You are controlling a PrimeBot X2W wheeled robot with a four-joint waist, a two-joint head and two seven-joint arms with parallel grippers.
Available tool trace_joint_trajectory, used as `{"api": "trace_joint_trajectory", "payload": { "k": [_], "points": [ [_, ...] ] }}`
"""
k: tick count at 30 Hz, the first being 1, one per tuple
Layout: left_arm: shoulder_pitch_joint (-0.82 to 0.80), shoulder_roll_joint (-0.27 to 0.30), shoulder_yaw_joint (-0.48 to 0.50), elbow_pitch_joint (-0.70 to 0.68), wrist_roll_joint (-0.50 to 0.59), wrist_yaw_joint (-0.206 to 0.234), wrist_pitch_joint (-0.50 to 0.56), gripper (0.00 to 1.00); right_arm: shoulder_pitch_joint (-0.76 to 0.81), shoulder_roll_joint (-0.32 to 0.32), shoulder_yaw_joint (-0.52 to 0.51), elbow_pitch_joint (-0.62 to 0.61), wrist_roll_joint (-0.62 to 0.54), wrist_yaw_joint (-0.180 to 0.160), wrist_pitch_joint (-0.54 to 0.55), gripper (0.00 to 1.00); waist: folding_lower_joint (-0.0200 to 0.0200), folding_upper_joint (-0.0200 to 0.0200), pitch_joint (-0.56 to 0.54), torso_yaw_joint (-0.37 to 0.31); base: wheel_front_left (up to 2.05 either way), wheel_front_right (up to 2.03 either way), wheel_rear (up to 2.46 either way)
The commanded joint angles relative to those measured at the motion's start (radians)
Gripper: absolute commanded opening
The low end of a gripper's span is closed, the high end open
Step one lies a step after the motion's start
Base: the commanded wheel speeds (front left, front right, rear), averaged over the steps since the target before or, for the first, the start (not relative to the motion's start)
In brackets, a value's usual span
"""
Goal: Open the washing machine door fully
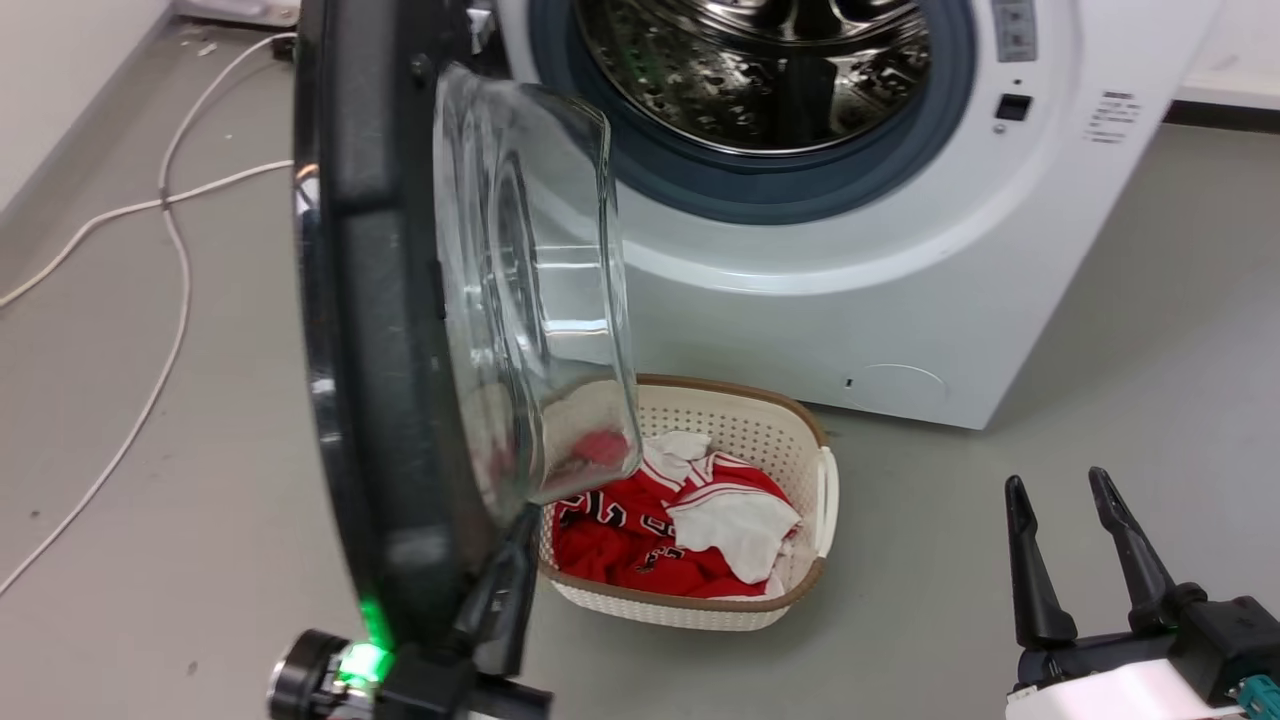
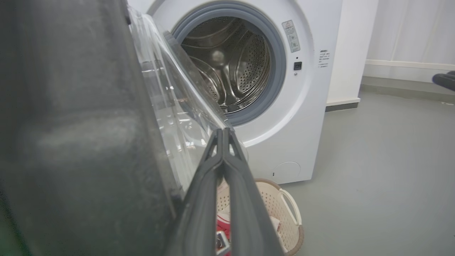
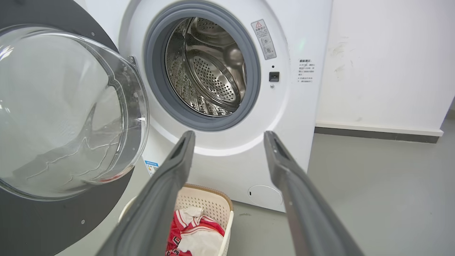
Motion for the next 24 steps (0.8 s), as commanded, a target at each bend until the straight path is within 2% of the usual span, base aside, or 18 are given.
{"api": "trace_joint_trajectory", "payload": {
  "k": [1,10,19,24],
  "points": [
    [-0.014,0.009,0.038,0.005,-0.012,0.01,0.005,0.0,0.008,0.002,-0.001,0.0,-0.005,-0.001,-0.002,1.0,0.0,-0.0001,0.003,0.019,0.0,0.0,0.0],
    [0.044,0.018,0.148,-0.009,-0.027,0.027,0.004,0.0,0.011,0.002,-0.003,-0.001,-0.011,-0.001,-0.002,1.0,0.0,-0.0001,0.013,0.082,0.0,0.0,0.0],
    [0.036,0.023,0.282,0.051,-0.051,0.007,0.004,0.0,-0.003,0.002,-0.003,-0.008,-0.026,-0.001,-0.002,1.0,0.0,-0.0001,0.041,0.124,0.0,0.0,0.0],
    [0.014,0.001,0.364,0.081,-0.065,0.005,0.004,0.0,-0.012,0.002,-0.005,-0.012,-0.037,-0.001,-0.002,1.0,0.0,-0.0001,0.062,0.135,0.0,0.0,0.0]
  ]
}}
